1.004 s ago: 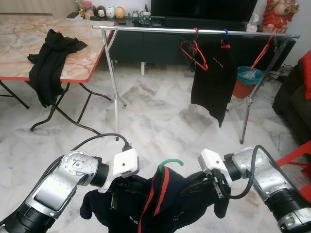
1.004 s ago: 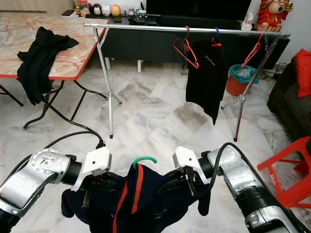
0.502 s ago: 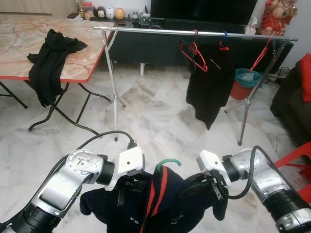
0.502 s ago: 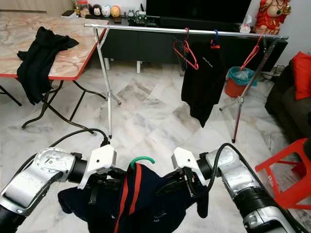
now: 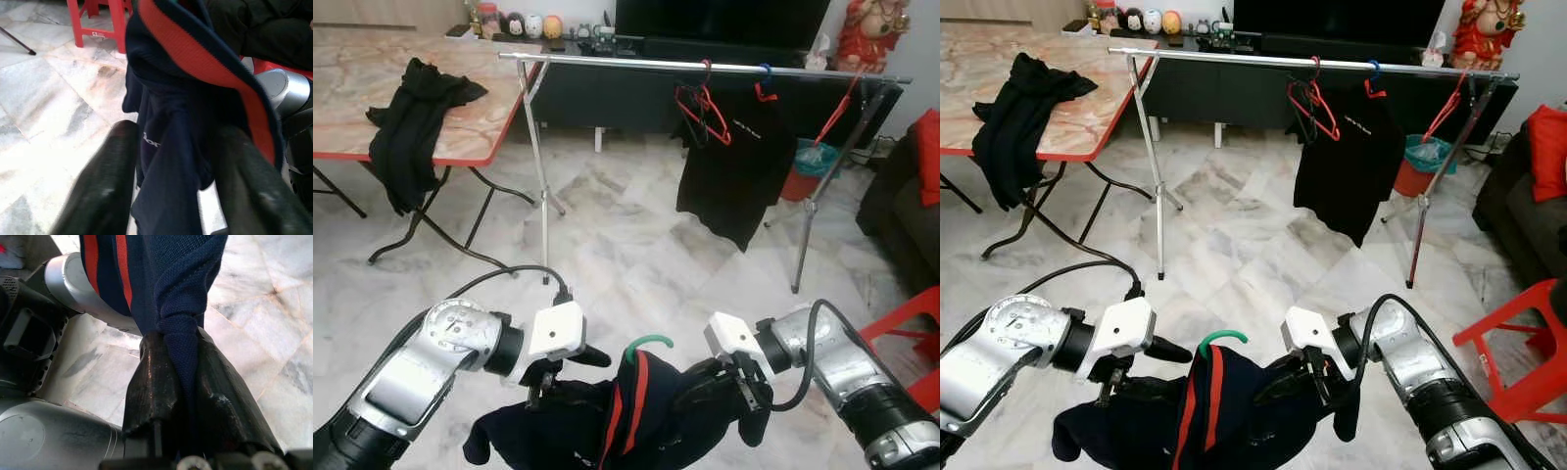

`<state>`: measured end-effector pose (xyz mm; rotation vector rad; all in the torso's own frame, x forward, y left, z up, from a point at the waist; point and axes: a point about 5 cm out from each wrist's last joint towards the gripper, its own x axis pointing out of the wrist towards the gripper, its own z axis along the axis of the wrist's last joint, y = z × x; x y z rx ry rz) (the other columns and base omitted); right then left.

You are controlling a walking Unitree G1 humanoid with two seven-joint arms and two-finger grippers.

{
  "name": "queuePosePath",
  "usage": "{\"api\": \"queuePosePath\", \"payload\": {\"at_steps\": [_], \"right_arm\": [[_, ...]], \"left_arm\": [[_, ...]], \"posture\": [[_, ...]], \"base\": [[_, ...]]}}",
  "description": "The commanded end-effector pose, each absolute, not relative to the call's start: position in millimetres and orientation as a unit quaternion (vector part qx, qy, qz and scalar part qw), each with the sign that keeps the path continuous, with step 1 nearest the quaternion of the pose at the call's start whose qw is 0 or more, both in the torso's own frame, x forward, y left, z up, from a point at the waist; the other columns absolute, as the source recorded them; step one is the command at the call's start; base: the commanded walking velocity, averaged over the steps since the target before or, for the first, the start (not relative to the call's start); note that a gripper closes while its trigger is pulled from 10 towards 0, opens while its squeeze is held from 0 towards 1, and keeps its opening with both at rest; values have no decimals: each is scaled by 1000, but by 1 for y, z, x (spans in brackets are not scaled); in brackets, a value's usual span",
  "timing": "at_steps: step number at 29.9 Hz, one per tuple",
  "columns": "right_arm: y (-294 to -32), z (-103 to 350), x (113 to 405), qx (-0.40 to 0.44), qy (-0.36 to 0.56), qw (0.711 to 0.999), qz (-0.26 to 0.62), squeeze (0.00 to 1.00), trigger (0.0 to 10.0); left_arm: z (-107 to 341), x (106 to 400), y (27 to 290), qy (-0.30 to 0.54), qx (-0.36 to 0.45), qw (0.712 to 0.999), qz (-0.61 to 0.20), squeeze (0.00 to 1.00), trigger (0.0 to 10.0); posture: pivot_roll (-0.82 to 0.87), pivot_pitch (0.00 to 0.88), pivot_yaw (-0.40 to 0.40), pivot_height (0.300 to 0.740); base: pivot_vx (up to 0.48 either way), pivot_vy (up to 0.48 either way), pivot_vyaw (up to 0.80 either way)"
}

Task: Hang hanger

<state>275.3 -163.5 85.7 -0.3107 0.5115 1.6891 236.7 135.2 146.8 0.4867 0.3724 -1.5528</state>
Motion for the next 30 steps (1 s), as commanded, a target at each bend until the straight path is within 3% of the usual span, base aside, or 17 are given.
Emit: {"api": "queuePosePath", "payload": {"at_steps": [1, 10, 14, 16, 17, 18, 23, 28, 30], "right_arm": [[-163, 90, 280, -147, 217, 628, 733, 0, 0], [-167, 85, 293, -175, 217, 676, 682, 0, 0], [-170, 82, 302, -192, 207, 724, 630, 0, 0], [-171, 82, 303, -193, 208, 727, 625, 0, 0], [-172, 81, 303, -189, 210, 729, 624, 0, 0], [-172, 80, 303, -190, 211, 729, 622, 0, 0], [-170, 78, 306, -195, 209, 736, 613, 0, 0], [-165, 78, 312, -211, 202, 752, 590, 0, 0], [-163, 77, 316, -221, 202, 761, 575, 0, 0]], "left_arm": [[152, 239, 139, 152, 230, 678, -681, 1000, 10000], [155, 250, 158, 146, 233, 732, -624, 1000, 10000], [152, 259, 168, 139, 238, 777, -565, 1000, 10000], [151, 261, 169, 138, 238, 788, -551, 1000, 10000], [149, 266, 170, 127, 238, 813, -517, 796, 10000], [149, 268, 170, 118, 234, 825, -500, 0, 10000], [140, 275, 171, 98, 219, 876, -419, 0, 10000], [129, 277, 171, 109, 213, 899, -366, 0, 10000], [126, 279, 172, 103, 193, 923, -315, 0, 10000]], "posture": [[69, 0, -95, 740], [69, 0, -91, 740], [68, 0, -94, 740], [68, 0, -94, 740], [67, 0, -94, 740], [67, 0, -94, 740], [65, 0, -96, 740], [66, 0, -93, 740], [74, 0, -99, 740]], "base": [[0, 0, 0], [0, 0, 0], [0, 0, 0], [0, 0, 0], [0, 0, 0], [0, 0, 0], [0, 0, 0], [0, 0, 0], [0, 0, 0]]}}
